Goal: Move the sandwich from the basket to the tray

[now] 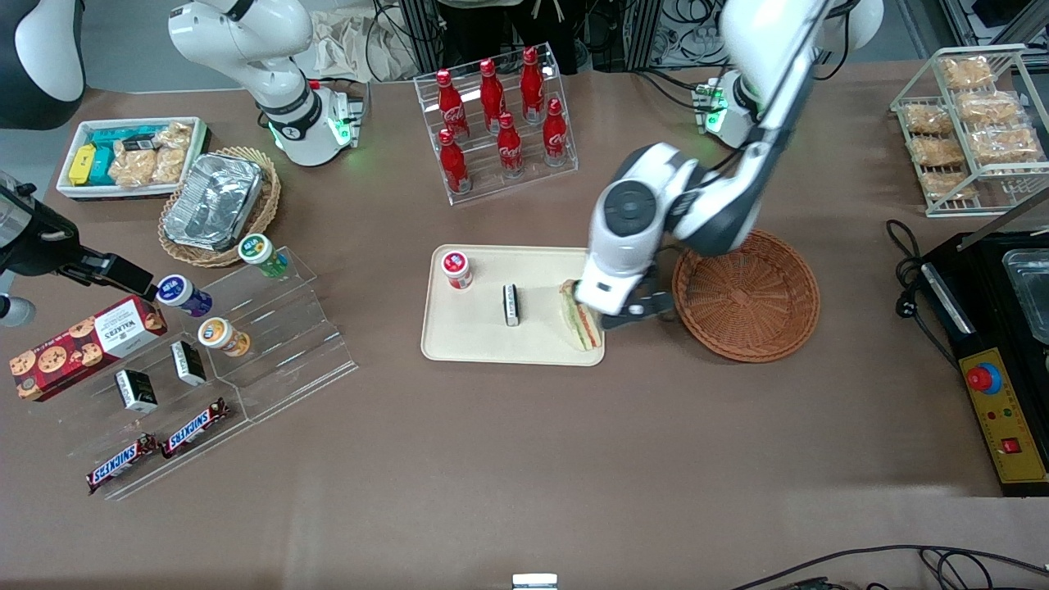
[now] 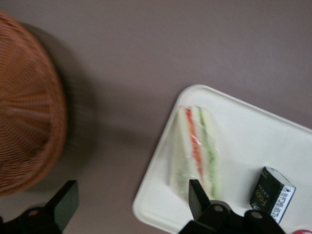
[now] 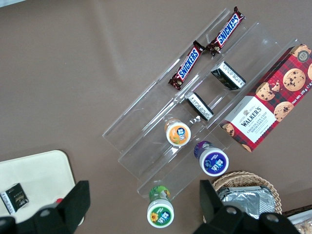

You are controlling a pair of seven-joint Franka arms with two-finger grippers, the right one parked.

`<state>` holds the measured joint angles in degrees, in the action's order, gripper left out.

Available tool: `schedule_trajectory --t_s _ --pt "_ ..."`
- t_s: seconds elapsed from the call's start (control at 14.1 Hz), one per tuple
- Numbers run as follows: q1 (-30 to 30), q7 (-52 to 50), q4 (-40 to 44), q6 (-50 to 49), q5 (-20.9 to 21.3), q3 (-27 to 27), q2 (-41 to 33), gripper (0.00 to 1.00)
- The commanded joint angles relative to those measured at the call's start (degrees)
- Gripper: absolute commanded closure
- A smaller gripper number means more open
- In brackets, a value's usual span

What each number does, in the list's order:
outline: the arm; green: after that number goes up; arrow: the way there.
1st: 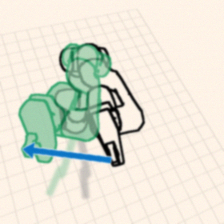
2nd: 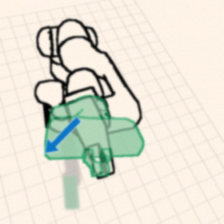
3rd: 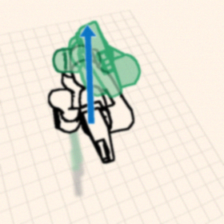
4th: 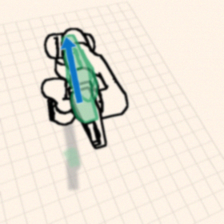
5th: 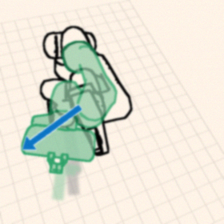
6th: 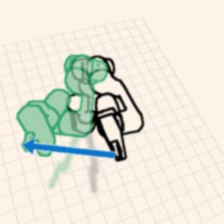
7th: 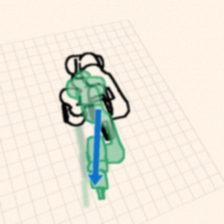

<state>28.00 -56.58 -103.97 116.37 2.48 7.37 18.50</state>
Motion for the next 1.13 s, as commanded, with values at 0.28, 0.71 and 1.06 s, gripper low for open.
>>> schedule_trajectory --t_s 0.28,0.71,1.06 --pt "-14.26 18.41 -0.88 -19.67 0.59 0.37 -14.44 0.01" --pt "-25.44 38.71 1.39 -24.33 -0.02 0.37 -20.25 0.01" --pt "-28.59 41.37 2.54 -24.78 0.51 0.8 -21.22 0.01"
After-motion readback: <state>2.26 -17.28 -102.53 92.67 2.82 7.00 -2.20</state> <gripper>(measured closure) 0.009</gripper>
